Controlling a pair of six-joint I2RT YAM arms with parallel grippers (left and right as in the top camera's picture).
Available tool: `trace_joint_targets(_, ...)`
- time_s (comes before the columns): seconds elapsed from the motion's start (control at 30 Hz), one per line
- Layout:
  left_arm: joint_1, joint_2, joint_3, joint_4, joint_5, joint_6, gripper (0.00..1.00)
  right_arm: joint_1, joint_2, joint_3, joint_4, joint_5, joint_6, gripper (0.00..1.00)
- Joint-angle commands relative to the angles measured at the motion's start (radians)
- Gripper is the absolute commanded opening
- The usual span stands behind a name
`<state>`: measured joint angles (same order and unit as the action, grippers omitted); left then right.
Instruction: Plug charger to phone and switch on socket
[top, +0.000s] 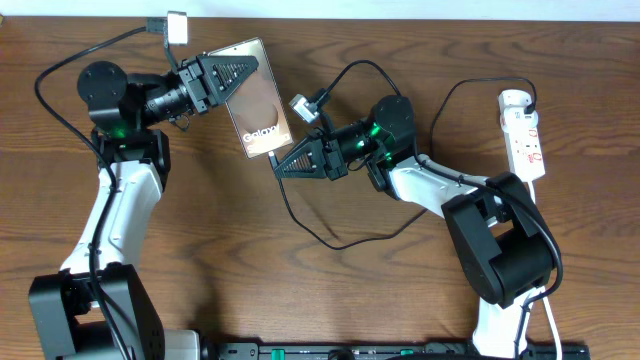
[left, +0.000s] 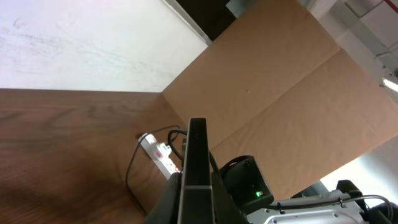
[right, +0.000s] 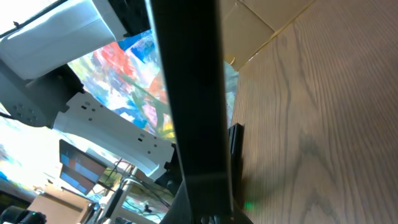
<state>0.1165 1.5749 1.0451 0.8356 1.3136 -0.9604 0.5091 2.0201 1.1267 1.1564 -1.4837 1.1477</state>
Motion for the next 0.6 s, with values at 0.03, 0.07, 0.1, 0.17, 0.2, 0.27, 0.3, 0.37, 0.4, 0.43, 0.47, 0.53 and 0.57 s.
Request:
trace_joint_targets(0.03,-0.005,-0.003,0.006,-0.007,0.021,0.013,0.07,0.014,-0.006,0.007,0.004,0.028,0.003,0.01)
trace_joint_targets(0.07,-0.005,-0.003,0.006,-0.009,0.026,0.014,0.07,0.014,-0.006,0.007,0.003,0.032,0.003,0.01)
trace_joint_targets(0.1,-0.005,-0.003,0.006,-0.009,0.031,0.014,0.07,0.014,-0.006,0.007,0.004,0.035,0.003,0.01)
trace_joint_targets(0.17,-0.005,-0.003,0.006,-0.009,0.038,0.014,0.07,0.014,-0.006,0.007,0.005,0.037,0.003,0.01)
trace_joint_targets(0.2,-0.005,-0.003,0.006,-0.009,0.040,0.014,0.07,0.014,-0.006,0.007,0.005,0.038,0.003,0.01)
trace_joint_targets(0.27,-0.005,-0.003,0.006,-0.009,0.041,0.014,0.07,0.014,-0.006,0.007,0.007,0.038,0.003,0.01)
trace_joint_targets(0.3,-0.005,-0.003,0.006,-0.008,0.044,0.014,0.07,0.014,-0.006,0.007,0.007,0.038,0.003,0.01)
trace_joint_targets(0.37,-0.005,-0.003,0.006,-0.008,0.051,0.019,0.07,0.014,-0.006,0.007,0.007,0.038,0.003,0.01)
trace_joint_targets(0.4,-0.006,-0.003,0.006,-0.009,0.057,0.026,0.07,0.014,-0.006,0.007,0.007,0.039,0.003,0.01)
trace_joint_targets(0.43,-0.007,-0.003,0.006,-0.008,0.059,0.027,0.07,0.014,-0.006,0.007,0.007,0.039,0.003,0.01)
trace_joint_targets(0.47,-0.007,-0.003,0.006,-0.008,0.060,0.029,0.07,0.014,-0.006,0.007,0.007,0.039,0.003,0.01)
trace_joint_targets(0.53,-0.007,-0.003,0.006,-0.008,0.060,0.034,0.07,0.014,-0.006,0.007,0.007,0.041,0.003,0.01)
trace_joint_targets(0.57,-0.007,-0.003,0.006,-0.008,0.061,0.037,0.07,0.014,-0.006,0.007,0.007,0.042,0.003,0.01)
